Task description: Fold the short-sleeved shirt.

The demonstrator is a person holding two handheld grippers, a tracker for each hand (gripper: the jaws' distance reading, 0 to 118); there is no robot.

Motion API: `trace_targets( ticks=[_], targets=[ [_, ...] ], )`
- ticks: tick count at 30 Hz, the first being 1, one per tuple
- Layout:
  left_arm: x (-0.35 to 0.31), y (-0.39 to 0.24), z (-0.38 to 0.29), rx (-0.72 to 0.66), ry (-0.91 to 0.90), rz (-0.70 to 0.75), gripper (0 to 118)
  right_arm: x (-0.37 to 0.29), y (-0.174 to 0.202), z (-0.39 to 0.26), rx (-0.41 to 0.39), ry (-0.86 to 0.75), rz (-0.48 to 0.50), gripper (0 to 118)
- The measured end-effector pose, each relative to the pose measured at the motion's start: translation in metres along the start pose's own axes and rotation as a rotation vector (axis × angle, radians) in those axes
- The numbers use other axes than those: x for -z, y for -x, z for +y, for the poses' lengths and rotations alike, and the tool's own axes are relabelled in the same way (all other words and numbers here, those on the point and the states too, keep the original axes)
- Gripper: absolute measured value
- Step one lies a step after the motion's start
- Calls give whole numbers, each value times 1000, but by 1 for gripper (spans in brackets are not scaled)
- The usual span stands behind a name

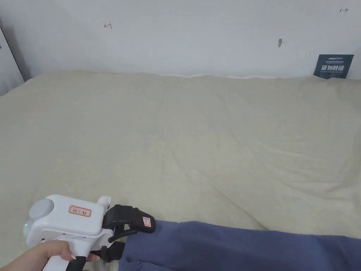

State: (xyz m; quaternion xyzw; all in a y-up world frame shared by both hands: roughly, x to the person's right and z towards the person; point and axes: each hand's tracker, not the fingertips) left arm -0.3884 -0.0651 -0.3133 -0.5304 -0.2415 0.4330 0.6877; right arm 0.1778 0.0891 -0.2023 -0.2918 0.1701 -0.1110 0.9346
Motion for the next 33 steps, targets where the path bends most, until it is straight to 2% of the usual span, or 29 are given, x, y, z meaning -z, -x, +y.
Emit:
trace_targets(
  ticks=[2,4,8,12,13,14,15,16,18,22,26,28,33],
  targets=[
    [11,3,0,-62,33,-61,118,4,0,0,13,15,6,1],
    [21,-5,-10,-63,8,-72,118,5,1,-2,20,22,12,1],
    [18,-10,-8,39,-21,10,118,8,0,-6,15,37,8,1],
    [11,-20,-9,71,-15,98,114,10,-6,-13,49,64,9,1],
    [10,-25,-13,82,-15,118,105,11,-7,-14,60,72,9,1],
    [7,-28,-14,97,-40,179,83,11,-9,-15,69,79,8,1],
    [8,-29,-15,103,-37,221,31,11,-11,-16,78,84,8,1],
    [12,-38,-23,113,-39,301,7,10,-12,-18,84,86,8,1],
    [22,-54,-35,103,-14,277,7,9,-14,-18,92,88,8,1],
    [14,-70,-25,232,-60,430,7,5,-14,-16,90,84,7,1],
    [3,-101,-27,435,-103,718,7,2,-15,-15,92,76,15,1],
    [-2,-109,-29,463,-98,840,7,1,-14,-16,94,73,24,1],
    [21,-143,-47,536,-93,968,7,-1,-15,-19,97,59,55,1]
  ],
)
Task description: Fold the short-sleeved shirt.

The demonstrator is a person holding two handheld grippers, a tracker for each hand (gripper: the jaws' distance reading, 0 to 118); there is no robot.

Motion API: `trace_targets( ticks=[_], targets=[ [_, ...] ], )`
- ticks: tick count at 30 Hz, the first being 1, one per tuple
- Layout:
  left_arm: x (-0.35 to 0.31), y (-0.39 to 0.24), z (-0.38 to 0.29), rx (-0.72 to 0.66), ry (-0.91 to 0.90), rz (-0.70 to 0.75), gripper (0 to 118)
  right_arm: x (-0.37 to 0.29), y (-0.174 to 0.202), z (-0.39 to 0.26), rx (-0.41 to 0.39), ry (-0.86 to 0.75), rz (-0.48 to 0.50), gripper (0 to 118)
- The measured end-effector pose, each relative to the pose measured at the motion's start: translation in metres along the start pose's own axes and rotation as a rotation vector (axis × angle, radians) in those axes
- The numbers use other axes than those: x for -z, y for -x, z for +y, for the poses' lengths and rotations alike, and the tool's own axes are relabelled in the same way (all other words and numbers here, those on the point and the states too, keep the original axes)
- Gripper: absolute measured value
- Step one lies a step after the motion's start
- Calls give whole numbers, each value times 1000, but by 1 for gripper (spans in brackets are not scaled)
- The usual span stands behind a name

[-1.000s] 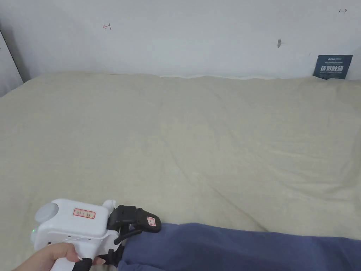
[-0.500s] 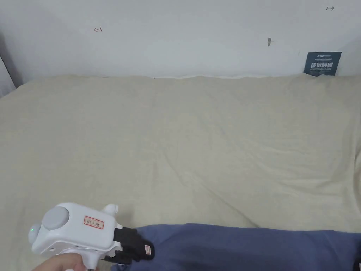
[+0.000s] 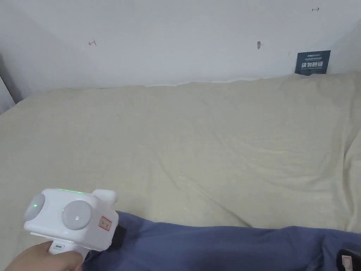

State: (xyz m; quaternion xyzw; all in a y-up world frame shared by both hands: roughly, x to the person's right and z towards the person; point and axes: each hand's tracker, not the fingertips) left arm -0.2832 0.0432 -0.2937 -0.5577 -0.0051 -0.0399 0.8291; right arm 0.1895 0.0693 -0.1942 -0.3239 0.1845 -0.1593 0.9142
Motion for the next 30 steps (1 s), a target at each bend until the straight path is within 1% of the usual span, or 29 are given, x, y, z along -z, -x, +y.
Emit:
trace_targets(
  ticks=[1,2,5,8,10,12,13,14,15,16,17,18,21,23,24,25,26,28,29,30],
  targets=[
    [-4,-13,4,33,-14,22,7,0,0,-1,2,-1,5,1],
    [-9,-27,9,60,-39,0,7,-1,-1,-1,6,-2,10,1],
    [-13,-72,29,88,-39,-145,7,-5,-6,-4,14,-3,26,1],
    [-2,-127,49,103,22,-284,7,-10,-11,-6,12,-13,17,1],
    [12,-156,62,75,78,-397,7,-14,-16,-7,20,-22,13,1],
    [25,-190,71,50,120,-457,7,-19,-23,-8,44,-32,15,1],
    [32,-199,76,67,147,-475,9,-20,-26,-9,55,-36,15,1],
    [39,-209,79,74,167,-507,14,-22,-30,-9,66,-38,12,1],
    [42,-212,80,46,164,-531,29,-23,-33,-9,75,-38,8,1],
    [49,-217,85,21,176,-556,68,-24,-35,-10,85,-39,3,1],
    [51,-218,85,-2,197,-604,94,-25,-38,-10,94,-40,2,1],
    [51,-217,85,-16,208,-645,108,-25,-41,-11,103,-41,2,1],
    [39,-200,84,-68,182,-779,109,-23,-48,-12,121,-36,2,1],
    [26,-180,80,-95,125,-849,109,-21,-50,-12,132,-29,4,1],
    [5,-180,69,-114,86,-864,109,-20,-50,-12,137,-26,7,1],
    [-1,-168,65,-138,46,-848,109,-19,-50,-11,140,-25,12,1],
    [-6,-158,60,-160,22,-794,109,-18,-50,-11,140,-25,17,1],
    [-10,-144,52,-190,37,-667,107,-17,-49,-11,135,-26,23,1],
    [-10,-140,48,-159,40,-602,104,-16,-49,-11,132,-25,27,1],
    [-9,-140,44,-123,25,-555,94,-16,-48,-11,129,-23,29,1]
  ],
)
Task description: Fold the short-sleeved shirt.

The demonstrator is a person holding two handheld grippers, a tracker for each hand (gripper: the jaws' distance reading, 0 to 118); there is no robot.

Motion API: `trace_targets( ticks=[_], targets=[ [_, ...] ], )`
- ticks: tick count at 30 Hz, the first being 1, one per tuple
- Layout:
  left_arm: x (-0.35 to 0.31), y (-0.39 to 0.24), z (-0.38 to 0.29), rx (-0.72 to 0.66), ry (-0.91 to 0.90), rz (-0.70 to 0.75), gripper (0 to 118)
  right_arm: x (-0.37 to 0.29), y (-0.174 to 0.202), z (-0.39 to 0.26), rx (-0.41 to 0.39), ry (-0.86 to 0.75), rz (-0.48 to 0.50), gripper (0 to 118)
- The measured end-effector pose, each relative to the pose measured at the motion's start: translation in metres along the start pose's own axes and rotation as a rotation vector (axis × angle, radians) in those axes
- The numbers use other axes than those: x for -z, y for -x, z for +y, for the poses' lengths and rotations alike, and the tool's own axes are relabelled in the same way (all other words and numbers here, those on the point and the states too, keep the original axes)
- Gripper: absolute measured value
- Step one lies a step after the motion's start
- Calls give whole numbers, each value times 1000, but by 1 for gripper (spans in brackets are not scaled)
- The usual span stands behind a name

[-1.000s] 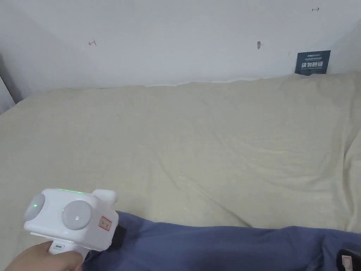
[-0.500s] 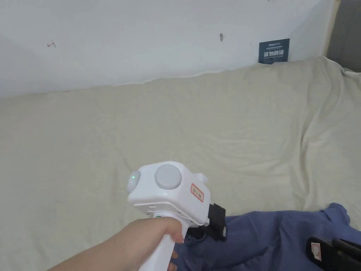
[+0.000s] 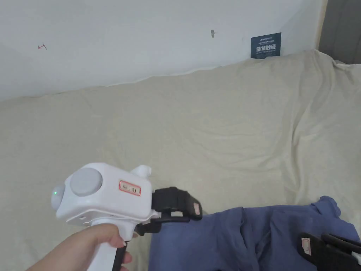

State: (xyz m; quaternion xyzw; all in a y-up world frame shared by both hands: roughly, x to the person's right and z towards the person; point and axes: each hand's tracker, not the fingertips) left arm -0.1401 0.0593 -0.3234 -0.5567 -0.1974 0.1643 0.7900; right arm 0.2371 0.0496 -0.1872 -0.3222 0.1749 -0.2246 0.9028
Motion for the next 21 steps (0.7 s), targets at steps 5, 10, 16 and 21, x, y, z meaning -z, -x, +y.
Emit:
trace_targets(
  ticks=[5,10,16,21],
  targets=[
    [35,1,2,149,43,191,0,2,1,-2,-10,12,3,1],
    [80,-37,3,138,110,82,0,-1,-2,-3,-4,16,-5,1],
    [140,-82,11,201,212,73,0,-5,-8,-3,4,11,-33,1],
    [135,-101,4,207,203,-229,0,-8,-8,-3,-5,9,-42,1]
  ],
)
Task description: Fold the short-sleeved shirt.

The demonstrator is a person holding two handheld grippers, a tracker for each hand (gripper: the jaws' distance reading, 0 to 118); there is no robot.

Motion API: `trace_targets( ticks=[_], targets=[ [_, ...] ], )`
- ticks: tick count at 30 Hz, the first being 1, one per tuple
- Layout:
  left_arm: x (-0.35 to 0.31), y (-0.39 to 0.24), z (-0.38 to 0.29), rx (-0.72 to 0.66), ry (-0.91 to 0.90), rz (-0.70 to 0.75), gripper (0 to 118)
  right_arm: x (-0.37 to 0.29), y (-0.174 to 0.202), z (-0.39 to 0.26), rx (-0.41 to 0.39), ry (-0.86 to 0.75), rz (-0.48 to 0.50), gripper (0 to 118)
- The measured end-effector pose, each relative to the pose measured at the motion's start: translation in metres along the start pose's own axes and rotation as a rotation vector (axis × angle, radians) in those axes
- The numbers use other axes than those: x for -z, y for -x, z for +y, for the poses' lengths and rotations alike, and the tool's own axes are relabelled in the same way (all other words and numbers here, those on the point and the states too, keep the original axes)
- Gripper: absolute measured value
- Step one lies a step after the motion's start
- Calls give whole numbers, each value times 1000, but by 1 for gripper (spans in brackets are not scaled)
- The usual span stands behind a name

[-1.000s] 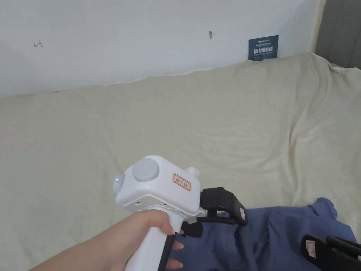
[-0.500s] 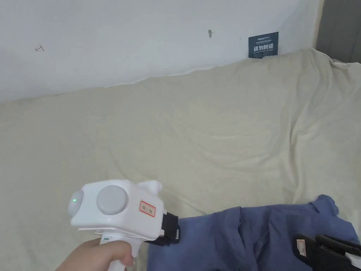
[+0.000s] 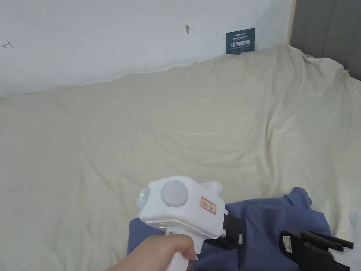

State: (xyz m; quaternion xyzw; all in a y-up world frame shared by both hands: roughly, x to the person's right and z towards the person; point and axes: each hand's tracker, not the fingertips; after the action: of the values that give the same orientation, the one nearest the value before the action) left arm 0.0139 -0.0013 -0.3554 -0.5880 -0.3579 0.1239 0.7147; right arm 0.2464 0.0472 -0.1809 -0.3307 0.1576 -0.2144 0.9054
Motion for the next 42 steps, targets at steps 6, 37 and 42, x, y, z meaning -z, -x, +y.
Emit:
trace_targets(
  ticks=[6,37,42],
  targets=[
    [-68,9,-22,-13,-181,-243,0,-3,2,3,9,-21,15,1],
    [-93,188,-73,-416,-176,-231,36,37,3,6,161,74,18,1],
    [-98,183,-76,-439,-165,-114,10,38,8,7,139,86,17,1]
  ],
)
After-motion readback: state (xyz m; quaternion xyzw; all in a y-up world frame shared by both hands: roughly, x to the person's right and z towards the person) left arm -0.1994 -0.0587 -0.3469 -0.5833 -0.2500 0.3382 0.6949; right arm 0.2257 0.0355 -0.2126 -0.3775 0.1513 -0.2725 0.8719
